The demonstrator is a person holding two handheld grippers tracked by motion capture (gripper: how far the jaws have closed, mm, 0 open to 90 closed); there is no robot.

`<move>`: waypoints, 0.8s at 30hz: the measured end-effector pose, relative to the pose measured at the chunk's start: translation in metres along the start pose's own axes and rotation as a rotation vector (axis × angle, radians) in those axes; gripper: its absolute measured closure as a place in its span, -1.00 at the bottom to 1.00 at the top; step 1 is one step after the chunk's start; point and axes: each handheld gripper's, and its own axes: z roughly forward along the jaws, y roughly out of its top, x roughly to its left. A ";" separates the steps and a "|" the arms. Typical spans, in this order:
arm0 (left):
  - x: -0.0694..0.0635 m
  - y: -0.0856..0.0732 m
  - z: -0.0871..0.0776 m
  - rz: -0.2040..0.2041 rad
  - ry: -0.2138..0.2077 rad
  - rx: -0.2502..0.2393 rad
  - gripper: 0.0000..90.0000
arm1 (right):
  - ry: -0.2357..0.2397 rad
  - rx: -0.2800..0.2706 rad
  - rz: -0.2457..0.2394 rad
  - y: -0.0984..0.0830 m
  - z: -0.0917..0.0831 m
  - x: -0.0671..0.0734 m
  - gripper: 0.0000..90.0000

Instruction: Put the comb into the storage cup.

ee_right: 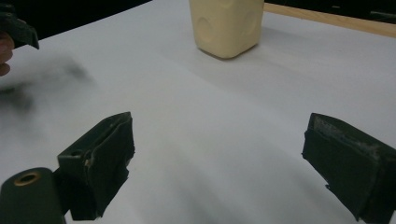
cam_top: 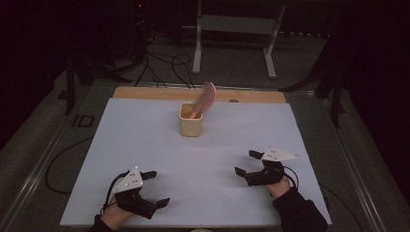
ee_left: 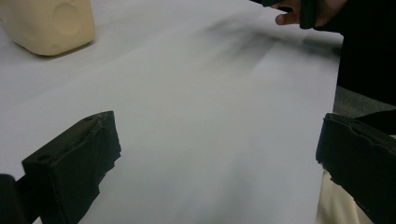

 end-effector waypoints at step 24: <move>0.000 0.001 0.000 0.000 -0.002 -0.003 -1.00 | -0.084 -0.017 0.037 -0.031 -0.052 0.004 -0.80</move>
